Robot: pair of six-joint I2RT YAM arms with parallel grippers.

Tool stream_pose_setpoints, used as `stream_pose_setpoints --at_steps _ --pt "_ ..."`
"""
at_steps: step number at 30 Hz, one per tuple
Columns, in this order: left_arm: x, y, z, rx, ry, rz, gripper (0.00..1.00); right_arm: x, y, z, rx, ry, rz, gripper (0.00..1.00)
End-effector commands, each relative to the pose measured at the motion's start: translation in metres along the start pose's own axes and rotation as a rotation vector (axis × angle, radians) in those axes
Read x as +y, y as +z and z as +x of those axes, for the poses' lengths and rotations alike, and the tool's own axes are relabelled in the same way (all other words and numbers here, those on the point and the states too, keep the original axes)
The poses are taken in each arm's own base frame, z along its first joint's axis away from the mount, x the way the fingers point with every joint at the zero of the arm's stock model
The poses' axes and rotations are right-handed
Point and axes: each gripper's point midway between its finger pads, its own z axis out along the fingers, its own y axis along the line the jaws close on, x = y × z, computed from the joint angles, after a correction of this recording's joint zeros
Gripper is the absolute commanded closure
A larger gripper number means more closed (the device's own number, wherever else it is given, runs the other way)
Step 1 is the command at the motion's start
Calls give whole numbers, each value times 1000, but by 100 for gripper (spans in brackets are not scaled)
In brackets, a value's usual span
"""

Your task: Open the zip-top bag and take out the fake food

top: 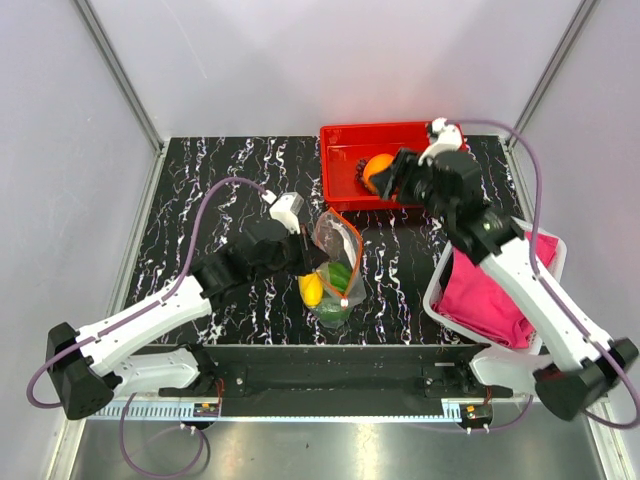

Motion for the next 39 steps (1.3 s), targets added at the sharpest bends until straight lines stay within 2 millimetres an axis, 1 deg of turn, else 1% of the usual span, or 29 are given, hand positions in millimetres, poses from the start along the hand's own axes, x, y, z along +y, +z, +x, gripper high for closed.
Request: stream_pose_setpoints --at_steps 1,2,3,5,6,8,9,10,11,12,13,14,15,17,19,20,22,24,26,27,29,30,31,33,34,36,37,38,39 --pt "-21 -10 -17 -14 63 89 100 -54 33 -43 -75 -66 187 100" --pt "-21 -9 -18 -7 69 89 100 -71 38 -51 -84 -60 224 100" --pt "-20 -9 -18 0 74 86 100 -83 53 -51 -71 -64 256 100" --pt "-23 -11 -24 -4 82 98 100 -104 68 -56 -77 -99 314 100" --pt "-22 -10 -23 1 84 100 100 -126 84 -53 -56 -105 367 100" --pt "-24 -11 -25 4 87 112 100 -150 100 -50 -32 -124 416 100" --pt "-23 -10 -23 13 88 113 100 -174 116 -44 1 -115 453 100" --pt "-24 -10 -23 17 88 118 100 -183 123 -40 19 -104 453 100" --pt "-24 -9 -23 17 85 122 100 -199 139 -30 54 -91 466 100" --pt "-25 -7 -22 20 75 128 100 -218 143 -30 60 -58 491 100" --pt "-27 -6 -20 24 72 138 100 -223 151 -24 81 -32 468 100" --pt "-29 -4 -22 13 71 153 100 -236 165 -15 110 -8 467 100" --pt "-30 -2 -21 15 76 159 100 -246 170 -12 122 20 471 100" --pt "-32 -1 -21 27 88 171 100 -254 186 -1 155 37 461 100" --pt "-36 0 -15 57 85 198 100 -258 194 6 178 31 453 99" --pt "-39 1 -13 65 81 212 100 -263 200 13 193 34 460 97" --pt "-44 0 -7 100 62 244 100 -271 203 21 210 41 488 94" --pt "-47 1 -3 115 43 262 100 -276 206 29 228 53 496 87" --pt "-49 0 -1 123 34 274 100 -279 210 37 243 63 499 79" --pt "-49 0 -1 122 36 274 100 -280 210 40 254 68 499 64" --pt "-47 1 -1 123 33 268 100 -279 213 43 263 74 495 48" --pt "-47 1 1 127 27 269 100 -280 211 48 288 79 499 36" --pt "-48 2 1 129 25 277 100 -278 212 43 286 84 500 32" --pt "-48 5 4 143 24 280 100 -275 207 48 325 99 504 24" --pt "-48 6 3 141 24 277 100 -273 206 46 326 104 504 23" --pt "-46 9 5 143 19 272 100 -267 196 42 333 123 511 19" --pt "-46 11 7 153 20 271 100 -266 192 42 336 126 513 14" --pt "-45 11 7 155 20 270 100 -261 185 38 339 133 516 12" --pt "-44 15 12 175 12 266 100 -258 179 38 344 144 521 11"
